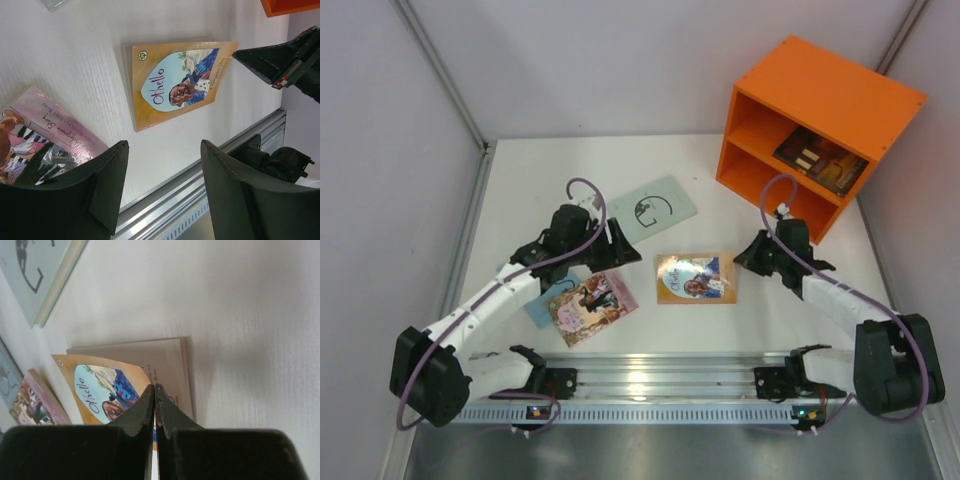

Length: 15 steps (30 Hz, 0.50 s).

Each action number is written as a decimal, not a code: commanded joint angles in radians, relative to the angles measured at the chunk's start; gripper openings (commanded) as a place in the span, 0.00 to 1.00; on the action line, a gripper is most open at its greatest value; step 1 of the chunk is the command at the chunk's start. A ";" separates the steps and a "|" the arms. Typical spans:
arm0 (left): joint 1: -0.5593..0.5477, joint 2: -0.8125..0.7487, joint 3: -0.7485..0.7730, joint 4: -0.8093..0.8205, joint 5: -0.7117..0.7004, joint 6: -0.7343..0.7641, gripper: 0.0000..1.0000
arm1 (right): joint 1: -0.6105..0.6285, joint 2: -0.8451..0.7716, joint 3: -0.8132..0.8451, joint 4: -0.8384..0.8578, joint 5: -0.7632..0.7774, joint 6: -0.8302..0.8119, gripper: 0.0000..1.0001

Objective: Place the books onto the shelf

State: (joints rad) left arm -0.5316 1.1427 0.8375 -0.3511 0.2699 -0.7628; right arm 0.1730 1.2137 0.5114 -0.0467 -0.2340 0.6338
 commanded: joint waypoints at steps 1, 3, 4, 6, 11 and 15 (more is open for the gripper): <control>0.002 0.043 -0.023 0.050 0.044 0.014 0.64 | -0.010 -0.062 0.003 0.022 -0.067 0.026 0.00; 0.001 0.078 -0.017 0.063 0.061 0.019 0.52 | -0.010 -0.065 -0.001 0.019 -0.062 -0.002 0.10; -0.001 0.118 -0.012 0.072 0.068 0.023 0.34 | -0.010 -0.056 0.006 0.012 -0.047 -0.012 0.27; -0.004 0.164 -0.005 0.103 0.074 0.028 0.15 | -0.012 0.007 0.070 -0.065 -0.022 -0.075 0.49; -0.018 0.319 0.057 0.104 0.058 0.025 0.00 | -0.012 0.119 0.133 -0.127 0.004 -0.149 0.56; -0.022 0.382 0.052 0.145 0.043 0.010 0.00 | -0.012 0.158 0.121 -0.117 0.009 -0.189 0.57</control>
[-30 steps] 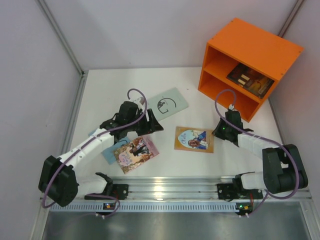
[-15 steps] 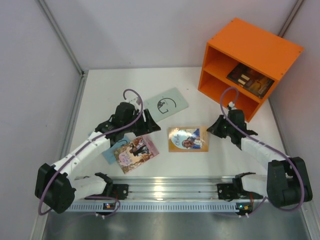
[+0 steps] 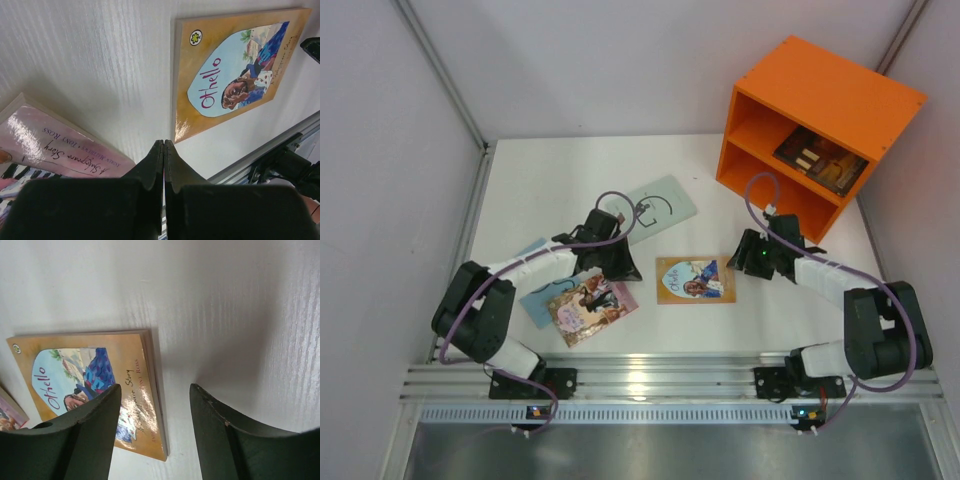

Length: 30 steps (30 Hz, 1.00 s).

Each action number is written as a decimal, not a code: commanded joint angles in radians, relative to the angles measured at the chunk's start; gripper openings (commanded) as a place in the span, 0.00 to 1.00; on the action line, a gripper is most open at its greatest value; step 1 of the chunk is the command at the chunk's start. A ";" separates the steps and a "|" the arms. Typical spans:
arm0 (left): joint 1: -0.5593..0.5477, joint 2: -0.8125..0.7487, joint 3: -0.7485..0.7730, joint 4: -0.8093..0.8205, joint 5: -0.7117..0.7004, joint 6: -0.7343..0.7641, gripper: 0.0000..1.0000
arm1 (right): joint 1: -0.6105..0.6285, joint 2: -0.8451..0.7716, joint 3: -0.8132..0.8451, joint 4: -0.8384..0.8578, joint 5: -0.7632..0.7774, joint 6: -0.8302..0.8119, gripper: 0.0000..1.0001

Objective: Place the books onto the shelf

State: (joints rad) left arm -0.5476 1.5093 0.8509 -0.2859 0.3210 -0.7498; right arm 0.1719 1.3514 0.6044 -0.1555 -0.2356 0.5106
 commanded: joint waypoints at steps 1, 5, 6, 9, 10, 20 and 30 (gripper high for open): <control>-0.008 0.038 0.037 0.089 -0.005 -0.008 0.00 | -0.008 0.025 0.021 -0.003 -0.002 -0.069 0.57; -0.012 0.087 0.036 0.123 -0.010 -0.017 0.00 | 0.026 0.037 -0.020 0.045 -0.005 -0.086 0.57; -0.014 0.109 0.036 0.134 -0.008 -0.022 0.00 | 0.034 0.040 -0.028 0.057 -0.027 -0.087 0.57; -0.015 0.134 0.034 0.154 -0.003 -0.028 0.00 | 0.067 0.058 -0.037 0.112 -0.071 -0.096 0.57; -0.018 0.147 0.036 0.160 -0.003 -0.029 0.00 | 0.080 0.064 -0.034 0.109 -0.059 -0.098 0.57; -0.025 0.212 0.062 0.180 0.018 -0.031 0.00 | 0.090 0.074 0.000 0.103 -0.108 -0.130 0.55; -0.034 0.249 0.066 0.198 0.021 -0.031 0.00 | 0.103 0.032 -0.008 0.099 -0.107 -0.141 0.46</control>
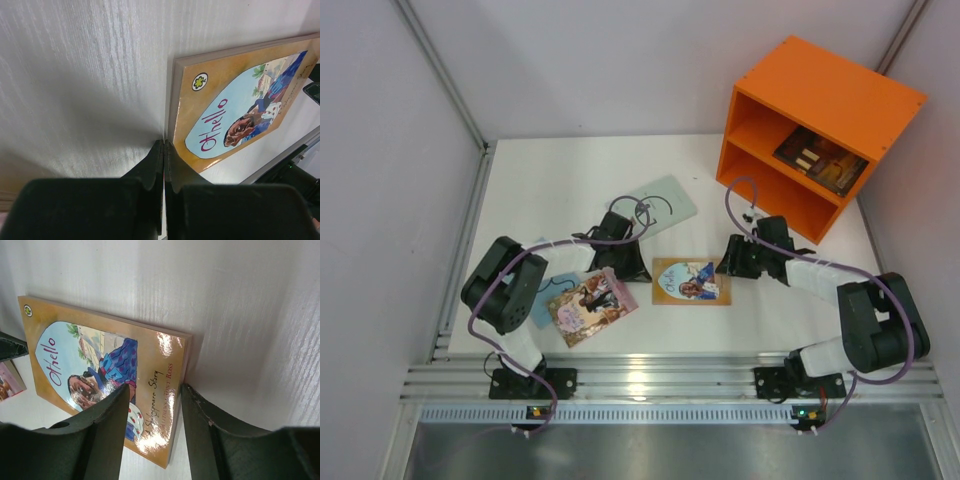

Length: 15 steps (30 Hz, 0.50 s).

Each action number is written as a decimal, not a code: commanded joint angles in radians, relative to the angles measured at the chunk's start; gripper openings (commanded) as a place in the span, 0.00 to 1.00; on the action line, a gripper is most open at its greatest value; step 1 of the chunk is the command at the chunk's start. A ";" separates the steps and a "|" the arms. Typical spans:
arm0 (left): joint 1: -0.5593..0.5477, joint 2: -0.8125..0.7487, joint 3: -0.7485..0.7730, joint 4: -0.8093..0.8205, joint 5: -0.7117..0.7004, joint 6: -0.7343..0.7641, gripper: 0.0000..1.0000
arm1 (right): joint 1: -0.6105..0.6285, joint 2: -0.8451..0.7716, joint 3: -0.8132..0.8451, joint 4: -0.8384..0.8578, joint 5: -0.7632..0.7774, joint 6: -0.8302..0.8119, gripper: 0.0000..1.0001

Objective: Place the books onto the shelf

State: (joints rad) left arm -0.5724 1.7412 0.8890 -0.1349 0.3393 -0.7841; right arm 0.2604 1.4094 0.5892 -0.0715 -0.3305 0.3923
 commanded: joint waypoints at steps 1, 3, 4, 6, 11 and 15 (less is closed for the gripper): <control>-0.009 0.023 0.028 0.049 0.004 0.003 0.00 | 0.014 -0.026 0.006 0.025 -0.028 -0.021 0.46; -0.012 0.029 0.030 0.055 0.010 0.003 0.00 | 0.014 -0.021 -0.005 0.044 -0.057 0.000 0.46; -0.012 0.032 0.031 0.057 0.012 0.005 0.00 | 0.014 -0.023 -0.011 0.065 -0.085 0.009 0.46; -0.012 0.035 0.031 0.057 0.007 0.009 0.00 | 0.014 -0.036 -0.031 0.097 -0.093 0.040 0.47; -0.015 0.041 0.030 0.061 0.007 0.013 0.00 | 0.014 -0.056 -0.055 0.154 -0.075 0.080 0.39; -0.017 0.037 0.030 0.061 0.007 0.014 0.00 | 0.014 -0.033 -0.054 0.148 -0.016 0.077 0.27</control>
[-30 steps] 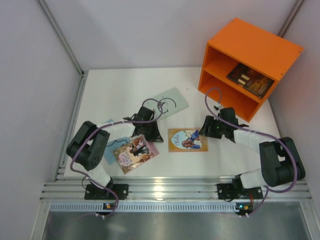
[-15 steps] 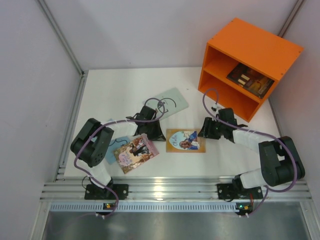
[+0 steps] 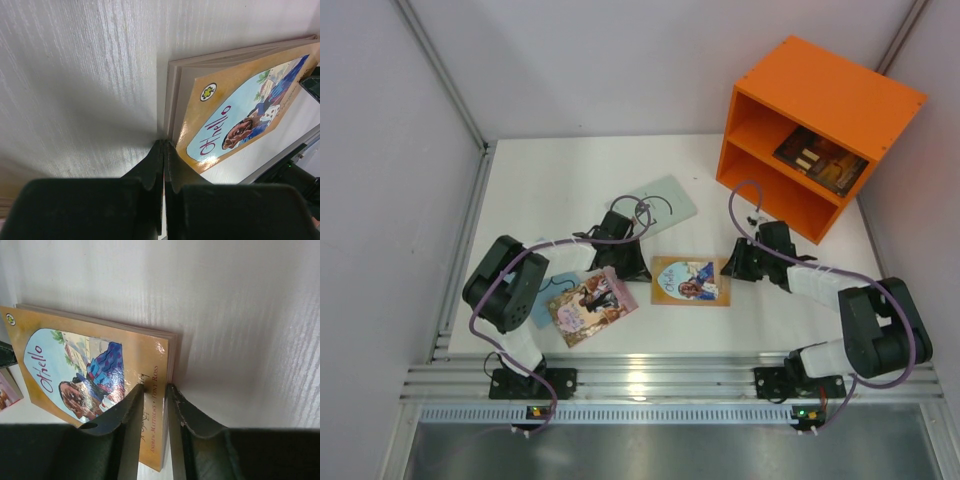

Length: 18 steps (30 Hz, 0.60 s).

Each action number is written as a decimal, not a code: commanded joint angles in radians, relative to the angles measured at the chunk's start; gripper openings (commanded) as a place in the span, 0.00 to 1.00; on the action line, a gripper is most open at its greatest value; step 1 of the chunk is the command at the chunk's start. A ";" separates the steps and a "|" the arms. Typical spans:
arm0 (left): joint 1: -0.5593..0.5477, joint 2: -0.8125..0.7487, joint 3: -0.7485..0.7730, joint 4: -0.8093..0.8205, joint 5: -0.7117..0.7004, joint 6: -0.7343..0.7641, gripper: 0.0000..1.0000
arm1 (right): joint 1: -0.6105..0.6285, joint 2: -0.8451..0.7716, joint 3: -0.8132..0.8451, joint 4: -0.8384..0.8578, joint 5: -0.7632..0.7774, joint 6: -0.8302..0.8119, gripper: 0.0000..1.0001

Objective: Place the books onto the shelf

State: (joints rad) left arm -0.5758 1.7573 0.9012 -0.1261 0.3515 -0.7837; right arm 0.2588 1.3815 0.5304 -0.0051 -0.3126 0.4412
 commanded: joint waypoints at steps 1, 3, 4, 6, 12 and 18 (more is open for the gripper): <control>-0.015 0.019 0.019 0.049 -0.011 0.014 0.00 | 0.014 0.001 0.006 0.086 -0.046 0.034 0.24; -0.015 0.011 0.022 0.043 -0.016 0.012 0.00 | 0.014 0.014 0.011 0.088 -0.062 0.037 0.13; -0.013 0.007 0.025 0.037 -0.025 0.011 0.00 | 0.014 0.017 0.013 0.094 -0.077 0.039 0.07; -0.015 -0.007 0.044 0.022 -0.034 0.006 0.00 | 0.013 0.008 0.011 0.096 -0.101 0.040 0.00; -0.001 -0.061 0.148 -0.134 -0.153 0.040 0.01 | 0.003 -0.096 -0.003 0.102 -0.149 0.096 0.00; 0.040 -0.078 0.245 -0.239 -0.186 0.080 0.06 | -0.003 -0.229 -0.013 0.070 -0.103 0.186 0.00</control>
State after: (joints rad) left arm -0.5453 1.7386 1.0798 -0.3367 0.1825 -0.7330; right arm 0.2523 1.2282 0.5217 0.0208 -0.3801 0.5606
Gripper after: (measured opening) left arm 0.058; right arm 0.012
